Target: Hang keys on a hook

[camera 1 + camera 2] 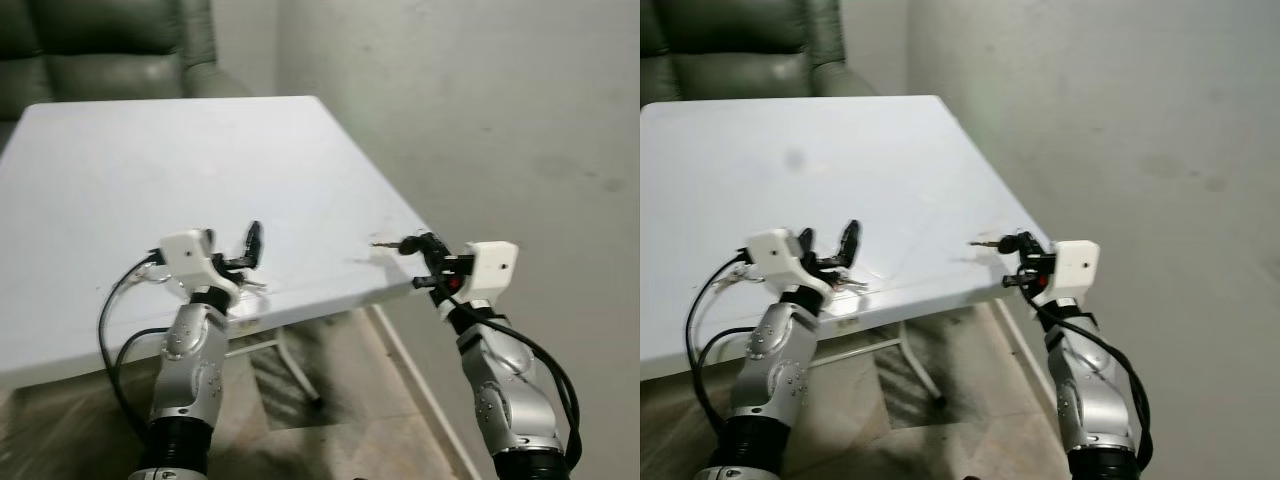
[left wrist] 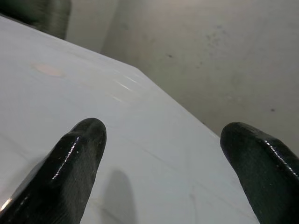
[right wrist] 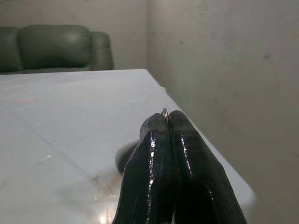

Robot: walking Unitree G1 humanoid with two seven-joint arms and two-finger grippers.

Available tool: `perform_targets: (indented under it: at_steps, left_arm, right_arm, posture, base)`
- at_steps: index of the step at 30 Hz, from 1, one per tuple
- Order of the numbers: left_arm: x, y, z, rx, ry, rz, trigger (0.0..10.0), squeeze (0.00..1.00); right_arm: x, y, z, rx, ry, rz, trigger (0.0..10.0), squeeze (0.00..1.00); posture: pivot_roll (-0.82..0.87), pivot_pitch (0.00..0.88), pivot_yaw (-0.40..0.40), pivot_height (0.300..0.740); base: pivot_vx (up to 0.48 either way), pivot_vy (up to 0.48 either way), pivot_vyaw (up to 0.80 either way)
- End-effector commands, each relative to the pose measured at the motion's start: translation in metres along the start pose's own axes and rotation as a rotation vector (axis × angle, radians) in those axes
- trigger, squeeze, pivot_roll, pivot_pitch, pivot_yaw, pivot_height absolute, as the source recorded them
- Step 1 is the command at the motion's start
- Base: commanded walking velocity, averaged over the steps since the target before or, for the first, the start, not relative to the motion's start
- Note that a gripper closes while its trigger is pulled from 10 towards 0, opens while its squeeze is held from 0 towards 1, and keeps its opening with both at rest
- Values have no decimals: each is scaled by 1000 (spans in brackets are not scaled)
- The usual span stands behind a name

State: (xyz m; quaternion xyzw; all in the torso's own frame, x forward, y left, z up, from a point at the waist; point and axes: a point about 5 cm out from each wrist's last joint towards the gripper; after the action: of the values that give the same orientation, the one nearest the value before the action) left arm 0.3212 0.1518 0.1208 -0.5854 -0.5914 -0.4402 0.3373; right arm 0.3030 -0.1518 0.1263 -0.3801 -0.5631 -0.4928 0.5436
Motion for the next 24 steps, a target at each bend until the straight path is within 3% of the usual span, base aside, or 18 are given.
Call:
perform_targets:
  at_steps: [1, 11, 24]
  left_arm:
    - [0, 2, -2, 0, 7, 9, 10000, 0]
    - [-4, -2, -9, -7, 34, 20, 10000, 0]
    - [-7, -6, -7, 15, 44, 35, 10000, 0]
  right_arm:
    - [5, 3, -1, 4, -4, -13, 10000, 0]
    - [4, 0, -1, -6, -3, -11, 10000, 0]
    - [1, -5, 0, -11, 0, 6, 10000, 0]
  posture:
    - [23, 0, -81, 702]
    - [26, 0, -75, 702]
    - [29, 0, -76, 702]
  base:
    - [0, 0, -781]
    - [0, 0, -781]
    - [0, 0, -781]
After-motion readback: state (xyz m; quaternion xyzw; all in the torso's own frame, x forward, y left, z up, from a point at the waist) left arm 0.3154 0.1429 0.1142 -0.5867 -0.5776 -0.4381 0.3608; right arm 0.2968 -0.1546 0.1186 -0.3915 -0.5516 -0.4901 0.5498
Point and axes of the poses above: a point about 5 cm out from each wrist's last joint towards the gripper, its own y axis pointing out of the wrist towards the gripper, its own x axis along the axis of the wrist's last joint, z = x × y, and after that the axes turned 4 degrees about -y, right-handed
